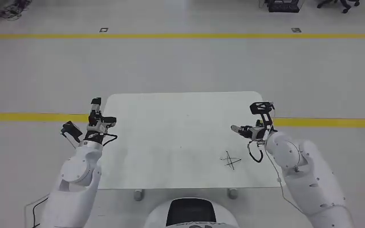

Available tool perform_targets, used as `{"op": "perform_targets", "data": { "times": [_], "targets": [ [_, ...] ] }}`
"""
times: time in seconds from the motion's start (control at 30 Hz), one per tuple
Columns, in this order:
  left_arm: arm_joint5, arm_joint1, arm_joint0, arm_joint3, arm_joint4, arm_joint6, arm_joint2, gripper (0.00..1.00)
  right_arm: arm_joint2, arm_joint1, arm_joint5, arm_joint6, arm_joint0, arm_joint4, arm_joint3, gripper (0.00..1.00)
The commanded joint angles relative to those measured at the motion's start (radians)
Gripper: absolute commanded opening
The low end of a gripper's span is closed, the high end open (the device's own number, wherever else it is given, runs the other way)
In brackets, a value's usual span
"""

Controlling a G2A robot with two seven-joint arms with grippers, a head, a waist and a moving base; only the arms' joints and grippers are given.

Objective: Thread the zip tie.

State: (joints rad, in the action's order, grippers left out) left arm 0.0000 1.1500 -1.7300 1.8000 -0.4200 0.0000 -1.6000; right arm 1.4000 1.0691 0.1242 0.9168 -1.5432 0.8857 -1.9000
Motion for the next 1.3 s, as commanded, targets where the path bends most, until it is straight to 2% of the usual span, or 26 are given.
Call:
{"op": "perform_targets", "data": {
  "times": [0.0, 0.07, 0.43, 0.5, 0.7, 0.83, 1.13, 1.27],
  "targets": [
    [0.000, 0.000, 0.000, 0.000, 0.000, 0.000, 0.000, 1.00, -0.023, 0.000, -0.009, 0.047, 0.016, 0.025, 0.013, 1.00],
    [0.000, 0.000, 0.000, 0.000, 0.000, 0.000, 0.000, 1.00, -0.043, -0.001, -0.029, 0.092, 0.025, 0.050, 0.029, 1.00],
    [0.000, 0.000, 0.000, 0.000, 0.000, 0.000, 0.000, 1.00, -0.043, -0.001, -0.029, 0.092, 0.025, 0.050, 0.029, 1.00],
    [0.000, 0.000, 0.000, 0.000, 0.000, 0.000, 0.000, 1.00, -0.058, -0.003, -0.055, 0.112, 0.022, 0.082, 0.034, 1.00],
    [0.000, 0.000, 0.000, 0.000, 0.000, 0.000, 0.000, 1.00, -0.103, -0.004, -0.089, 0.211, 0.055, 0.130, 0.054, 1.00],
    [0.000, 0.000, 0.000, 0.000, 0.000, 0.000, 0.000, 1.00, -0.142, -0.002, -0.113, 0.315, 0.093, 0.118, 0.095, 1.00],
    [0.000, 0.000, 0.000, 0.000, 0.000, 0.000, 0.000, 1.00, -0.142, -0.002, -0.113, 0.315, 0.093, 0.118, 0.095, 1.00],
    [0.000, 0.000, 0.000, 0.000, 0.000, 0.000, 0.000, 1.00, -0.174, 0.003, -0.103, 0.319, 0.113, 0.136, 0.139, 1.00]
  ]
}}
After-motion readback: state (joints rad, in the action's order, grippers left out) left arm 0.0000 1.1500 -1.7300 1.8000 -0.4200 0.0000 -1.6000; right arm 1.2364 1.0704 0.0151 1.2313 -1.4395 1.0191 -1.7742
